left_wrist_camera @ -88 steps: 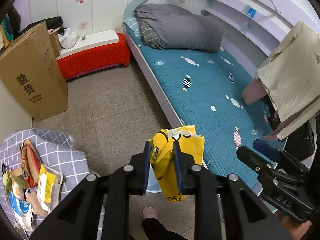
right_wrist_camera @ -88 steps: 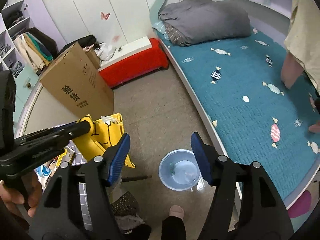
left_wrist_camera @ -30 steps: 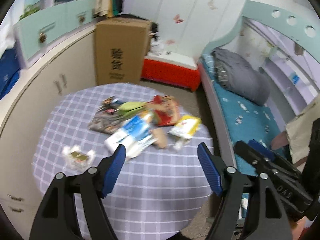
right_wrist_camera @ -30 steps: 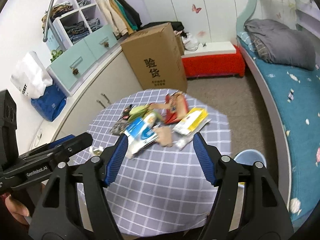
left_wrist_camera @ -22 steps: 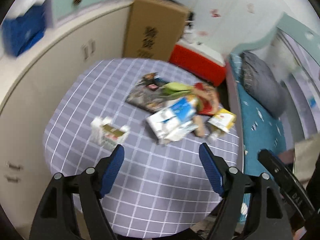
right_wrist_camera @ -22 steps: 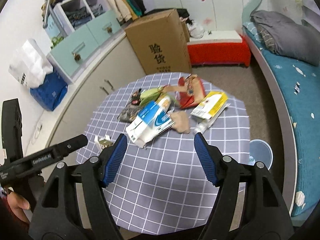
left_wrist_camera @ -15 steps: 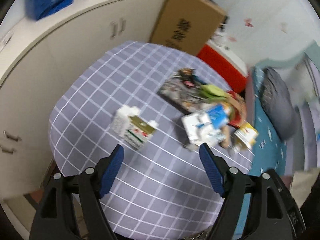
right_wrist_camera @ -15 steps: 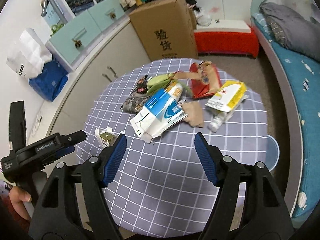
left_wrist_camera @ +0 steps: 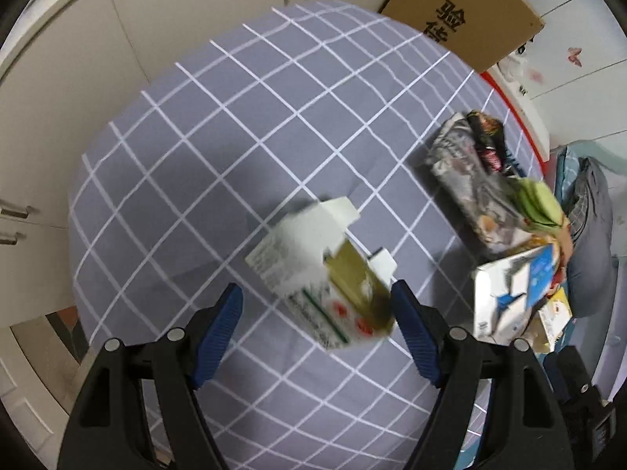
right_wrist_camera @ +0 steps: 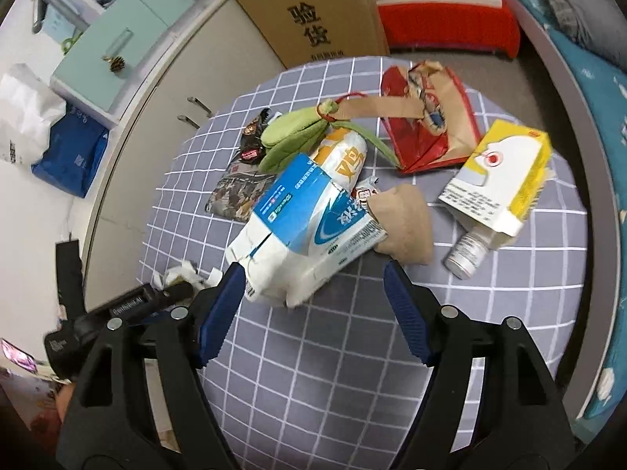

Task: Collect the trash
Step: 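Move the right tool back to the table and grasp the small white carton, then carry the white carton with the right tool over the blue bucket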

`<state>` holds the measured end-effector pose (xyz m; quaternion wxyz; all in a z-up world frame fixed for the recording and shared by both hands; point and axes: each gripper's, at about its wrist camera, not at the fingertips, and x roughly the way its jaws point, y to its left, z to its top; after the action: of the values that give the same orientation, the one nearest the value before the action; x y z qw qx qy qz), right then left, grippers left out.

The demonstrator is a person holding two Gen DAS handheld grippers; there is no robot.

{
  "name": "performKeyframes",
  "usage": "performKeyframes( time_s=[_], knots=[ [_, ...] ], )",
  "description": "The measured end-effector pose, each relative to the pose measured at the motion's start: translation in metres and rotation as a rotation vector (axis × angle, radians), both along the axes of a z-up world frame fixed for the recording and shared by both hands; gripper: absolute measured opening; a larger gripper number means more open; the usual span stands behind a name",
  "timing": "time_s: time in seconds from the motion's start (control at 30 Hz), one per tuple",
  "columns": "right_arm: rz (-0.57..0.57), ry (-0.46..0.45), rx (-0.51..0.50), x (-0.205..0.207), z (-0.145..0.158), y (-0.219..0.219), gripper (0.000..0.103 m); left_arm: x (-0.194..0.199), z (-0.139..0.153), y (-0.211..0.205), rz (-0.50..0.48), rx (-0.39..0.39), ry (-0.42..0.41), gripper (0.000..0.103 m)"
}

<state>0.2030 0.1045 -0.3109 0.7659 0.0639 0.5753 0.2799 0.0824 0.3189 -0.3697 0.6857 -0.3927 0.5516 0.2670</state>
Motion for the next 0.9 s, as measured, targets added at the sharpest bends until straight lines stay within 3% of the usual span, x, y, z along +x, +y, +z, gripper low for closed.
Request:
performKeyframes(
  time_s=[0.1, 0.2, 0.27, 0.4, 0.77, 0.9],
  knots=[
    [-0.006, 0.029, 0.004, 0.009, -0.008, 0.007, 0.073, 0.005, -0.011, 0.004, -0.010, -0.045, -0.007, 0.075],
    [-0.010, 0.058, 0.022, 0.016, -0.014, 0.015, 0.074, 0.011, -0.010, 0.004, -0.046, -0.023, -0.002, 0.067],
    [-0.008, 0.068, 0.024, 0.019, -0.016, 0.024, 0.075, 0.015, -0.008, 0.003, -0.078, -0.015, -0.007, 0.053],
    [-0.024, 0.100, 0.013, 0.023, -0.022, 0.034, 0.077, 0.024, 0.001, 0.002, -0.132, 0.008, -0.015, 0.041],
    [-0.083, 0.156, -0.024, 0.032, -0.043, 0.052, 0.081, 0.051, 0.048, -0.014, -0.297, 0.182, -0.080, 0.039],
    [-0.090, 0.198, 0.010, 0.037, -0.053, 0.050, 0.079, 0.058, 0.053, -0.026, -0.337, 0.174, -0.089, 0.039]
  ],
)
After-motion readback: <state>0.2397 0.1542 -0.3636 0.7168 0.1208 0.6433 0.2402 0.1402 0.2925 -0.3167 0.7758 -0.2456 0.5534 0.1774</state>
